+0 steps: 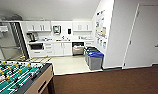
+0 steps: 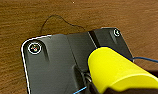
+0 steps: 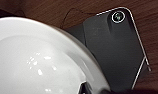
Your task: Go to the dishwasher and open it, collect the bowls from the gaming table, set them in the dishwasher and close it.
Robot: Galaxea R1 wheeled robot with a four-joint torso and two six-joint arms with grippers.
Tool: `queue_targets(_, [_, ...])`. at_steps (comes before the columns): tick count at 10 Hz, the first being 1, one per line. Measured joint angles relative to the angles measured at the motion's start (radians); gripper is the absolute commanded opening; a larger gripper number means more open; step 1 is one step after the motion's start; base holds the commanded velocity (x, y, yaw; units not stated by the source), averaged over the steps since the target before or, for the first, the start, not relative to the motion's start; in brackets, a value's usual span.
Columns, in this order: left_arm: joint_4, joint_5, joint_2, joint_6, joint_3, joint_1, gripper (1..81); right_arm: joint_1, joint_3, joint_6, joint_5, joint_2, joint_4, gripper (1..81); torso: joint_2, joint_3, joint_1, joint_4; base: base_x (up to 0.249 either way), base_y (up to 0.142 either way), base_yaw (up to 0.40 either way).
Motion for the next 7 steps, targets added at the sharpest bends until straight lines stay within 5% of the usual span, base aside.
queue_targets(7, [0.000,0.001,0.004,0.000,0.000,0.000,1.0,-0.001,-0.001,0.000,0.000,0.001,-0.001,1.0,0.000,0.000,0.000,0.000,0.150,0.000,0.000])
